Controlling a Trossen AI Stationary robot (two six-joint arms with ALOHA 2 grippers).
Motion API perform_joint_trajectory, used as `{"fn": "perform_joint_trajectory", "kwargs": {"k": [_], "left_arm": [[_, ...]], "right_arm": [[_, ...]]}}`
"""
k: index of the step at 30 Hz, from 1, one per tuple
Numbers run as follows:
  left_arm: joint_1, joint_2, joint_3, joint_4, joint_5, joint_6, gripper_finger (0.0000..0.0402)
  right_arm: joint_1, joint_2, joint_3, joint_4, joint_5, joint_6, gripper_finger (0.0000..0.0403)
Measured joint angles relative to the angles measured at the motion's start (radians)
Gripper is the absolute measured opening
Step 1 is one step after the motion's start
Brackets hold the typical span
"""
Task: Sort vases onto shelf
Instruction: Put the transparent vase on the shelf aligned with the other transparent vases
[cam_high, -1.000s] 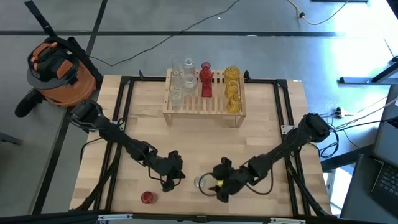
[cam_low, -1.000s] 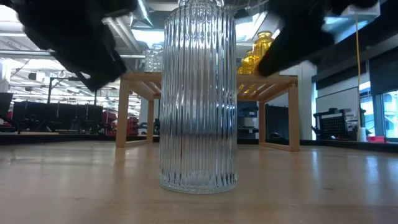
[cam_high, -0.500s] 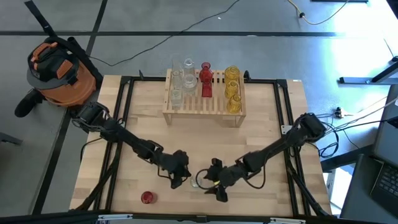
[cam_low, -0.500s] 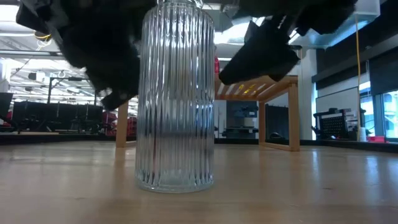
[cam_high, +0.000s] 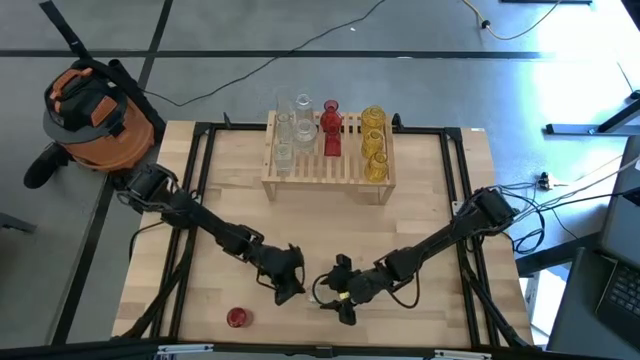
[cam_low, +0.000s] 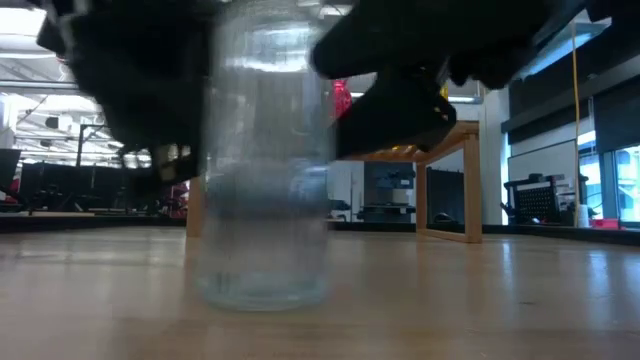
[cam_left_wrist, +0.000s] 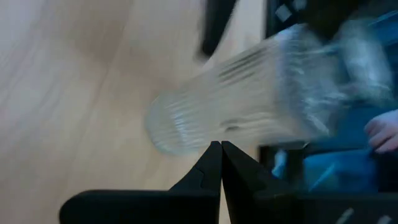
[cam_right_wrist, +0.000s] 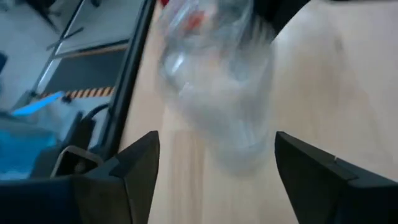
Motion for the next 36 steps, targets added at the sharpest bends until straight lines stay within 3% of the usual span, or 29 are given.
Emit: {"fn": "perform_joint_trajectory", "kwargs": {"k": [10, 12, 16, 25, 29, 36], "left_arm": [[0.069, 0.003, 0.001, 0.088, 0.023, 0.004, 0.0], [0.071, 0.003, 0.001, 0.08, 0.018, 0.005, 0.0], [0.068, 0.002, 0.001, 0.07, 0.009, 0.013, 0.0], [0.064, -0.009, 0.001, 0.008, -0.015, 0.017, 0.0], [0.042, -0.1, 0.001, -0.147, -0.167, 0.044, 0.0], [-0.018, -0.401, 0.002, -0.606, -0.487, 0.039, 0.0]], "right_arm": [[-0.051, 0.041, 0.009, 0.125, 0.025, 0.0, 0.0266], [-0.057, 0.044, 0.014, 0.124, 0.025, 0.005, 0.025], [-0.054, 0.044, 0.016, 0.119, 0.033, 0.001, 0.0174], [-0.056, 0.047, 0.02, 0.137, 0.06, 0.048, 0.0175], [-0.06, 0.032, 0.056, 0.094, 0.124, 0.059, 0.0175], [-0.066, -0.054, 0.194, -0.127, 0.28, -0.071, 0.0175]]}}
